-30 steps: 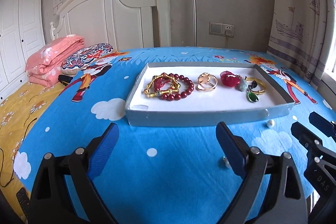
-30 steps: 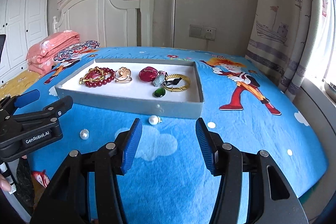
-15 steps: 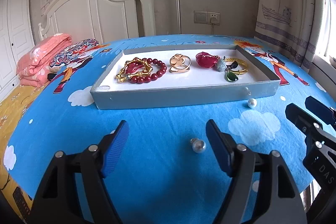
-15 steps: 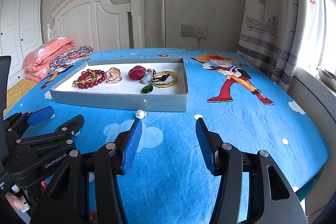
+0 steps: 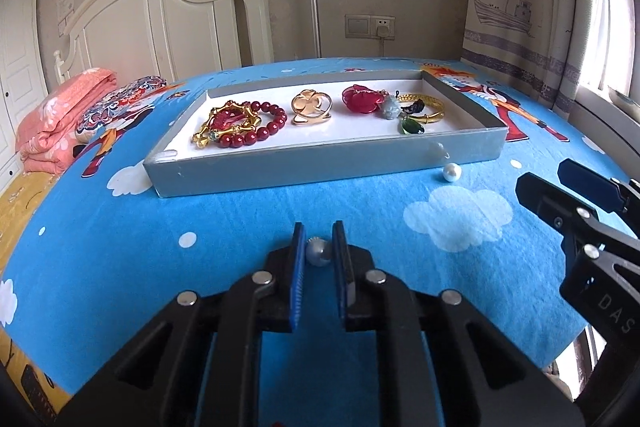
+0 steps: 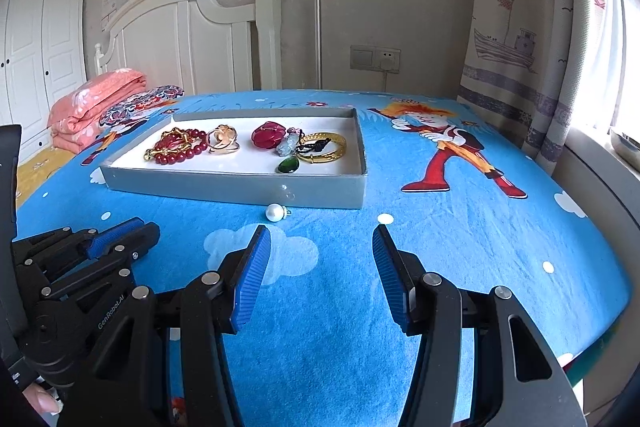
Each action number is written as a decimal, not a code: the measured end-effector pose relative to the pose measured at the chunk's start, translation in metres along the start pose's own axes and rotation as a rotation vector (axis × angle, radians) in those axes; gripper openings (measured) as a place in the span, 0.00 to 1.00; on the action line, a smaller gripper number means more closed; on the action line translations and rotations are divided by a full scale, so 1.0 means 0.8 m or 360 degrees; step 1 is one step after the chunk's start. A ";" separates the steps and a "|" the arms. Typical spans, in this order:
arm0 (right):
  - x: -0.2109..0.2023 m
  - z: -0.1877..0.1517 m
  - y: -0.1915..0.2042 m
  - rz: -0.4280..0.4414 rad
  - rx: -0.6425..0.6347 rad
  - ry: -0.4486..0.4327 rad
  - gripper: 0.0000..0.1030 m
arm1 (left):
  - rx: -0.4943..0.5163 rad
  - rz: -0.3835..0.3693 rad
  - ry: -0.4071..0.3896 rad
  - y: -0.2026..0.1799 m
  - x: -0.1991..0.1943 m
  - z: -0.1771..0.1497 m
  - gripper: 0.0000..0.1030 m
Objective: Organize jewelry
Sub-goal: 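Grasp a white pearl with the left tool while the right tool grasps another pearl, then carry the pearls into the tray with both tools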
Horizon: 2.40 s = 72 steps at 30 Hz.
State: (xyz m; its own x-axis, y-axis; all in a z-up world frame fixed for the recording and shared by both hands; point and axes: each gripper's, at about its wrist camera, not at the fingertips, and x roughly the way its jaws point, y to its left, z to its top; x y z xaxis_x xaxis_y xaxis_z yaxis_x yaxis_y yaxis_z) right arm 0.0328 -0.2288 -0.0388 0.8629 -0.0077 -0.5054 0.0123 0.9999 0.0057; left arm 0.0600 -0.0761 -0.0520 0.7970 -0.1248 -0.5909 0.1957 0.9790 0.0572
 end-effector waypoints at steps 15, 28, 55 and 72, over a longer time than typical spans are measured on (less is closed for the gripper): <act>0.047 0.023 0.031 -0.0028 -0.0011 0.0155 0.49 | -0.0136 0.0198 -0.0054 0.060 -0.013 0.006 0.13; 0.083 0.036 0.043 -0.0113 -0.0062 0.0336 0.36 | -0.0131 0.0181 -0.0025 0.064 -0.001 0.002 0.13; 0.023 0.008 0.065 0.0006 -0.0190 0.0080 0.14 | -0.0148 0.0180 -0.0029 0.065 0.001 0.002 0.13; 0.016 0.014 0.062 0.0007 -0.0174 0.0026 0.14 | -0.0151 0.0185 -0.0066 0.065 -0.004 0.009 0.13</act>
State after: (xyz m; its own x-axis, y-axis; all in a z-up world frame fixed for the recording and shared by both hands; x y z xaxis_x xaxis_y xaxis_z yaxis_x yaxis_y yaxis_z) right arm 0.0502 -0.1794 -0.0354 0.8546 -0.0042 -0.5193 -0.0474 0.9952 -0.0861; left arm 0.0712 -0.0259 -0.0414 0.8344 -0.0146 -0.5510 0.0477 0.9978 0.0457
